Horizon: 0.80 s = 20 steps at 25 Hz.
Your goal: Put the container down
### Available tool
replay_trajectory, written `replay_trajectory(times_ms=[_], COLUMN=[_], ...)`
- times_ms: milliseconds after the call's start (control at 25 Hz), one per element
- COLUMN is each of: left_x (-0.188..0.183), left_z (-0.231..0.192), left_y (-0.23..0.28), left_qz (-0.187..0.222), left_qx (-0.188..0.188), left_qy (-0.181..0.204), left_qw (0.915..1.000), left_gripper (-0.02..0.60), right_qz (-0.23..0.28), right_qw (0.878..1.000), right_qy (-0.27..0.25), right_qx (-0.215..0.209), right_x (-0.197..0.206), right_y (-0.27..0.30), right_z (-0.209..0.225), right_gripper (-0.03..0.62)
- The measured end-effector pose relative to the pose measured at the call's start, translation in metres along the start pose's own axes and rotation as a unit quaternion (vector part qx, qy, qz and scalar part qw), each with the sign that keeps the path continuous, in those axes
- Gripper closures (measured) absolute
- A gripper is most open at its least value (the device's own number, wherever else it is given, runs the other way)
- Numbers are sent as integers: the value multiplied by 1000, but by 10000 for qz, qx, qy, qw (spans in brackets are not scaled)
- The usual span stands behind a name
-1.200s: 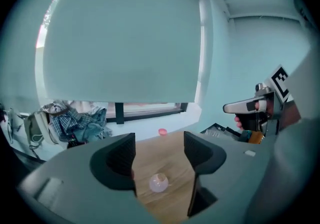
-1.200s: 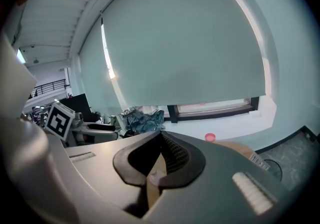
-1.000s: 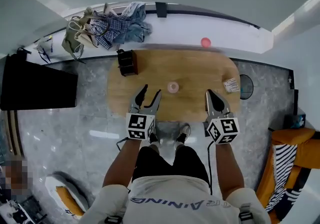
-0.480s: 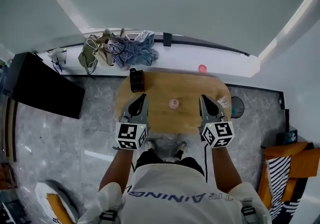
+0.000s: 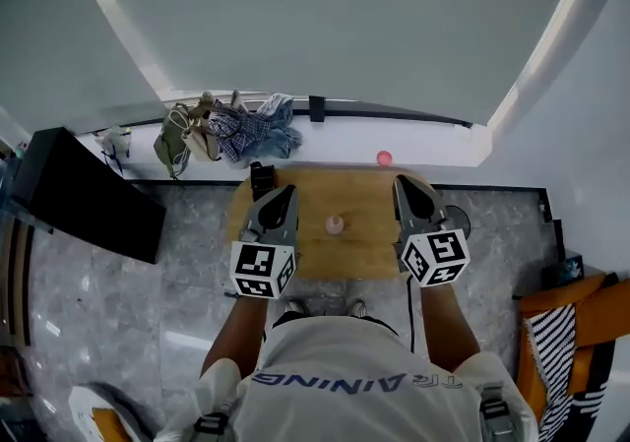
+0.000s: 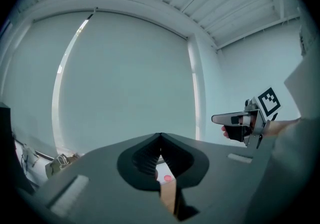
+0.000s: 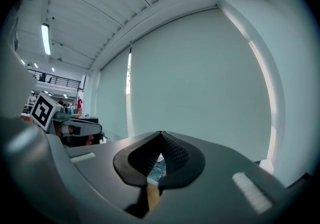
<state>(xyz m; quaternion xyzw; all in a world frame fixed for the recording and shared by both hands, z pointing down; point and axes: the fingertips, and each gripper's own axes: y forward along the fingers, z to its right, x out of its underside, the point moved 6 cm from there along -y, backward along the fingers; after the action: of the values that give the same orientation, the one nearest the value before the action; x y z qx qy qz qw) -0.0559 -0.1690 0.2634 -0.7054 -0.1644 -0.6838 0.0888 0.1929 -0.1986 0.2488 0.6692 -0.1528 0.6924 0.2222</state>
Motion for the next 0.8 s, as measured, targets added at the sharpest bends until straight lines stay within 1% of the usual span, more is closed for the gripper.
replay_trajectory(times_ms=[280,640,800], left_x=[-1,-3,-1], left_z=[0,-9,-12], left_y=[5,3,3], left_qz=[-7,5,-6], left_qx=[90,51,96], left_qy=[-39,-70,-76], left_qw=[10000,10000,9999], left_gripper=[580,580,580], right_qz=[-59,-115,-140], right_qw=[9999,9997,9996], right_qy=[-78,-148,-168], right_qx=[-64,-147,-149], right_x=[0,-3,-1], right_y=[2,13,17], right_z=[-6,-14,-17], right_gripper=[582,580,582])
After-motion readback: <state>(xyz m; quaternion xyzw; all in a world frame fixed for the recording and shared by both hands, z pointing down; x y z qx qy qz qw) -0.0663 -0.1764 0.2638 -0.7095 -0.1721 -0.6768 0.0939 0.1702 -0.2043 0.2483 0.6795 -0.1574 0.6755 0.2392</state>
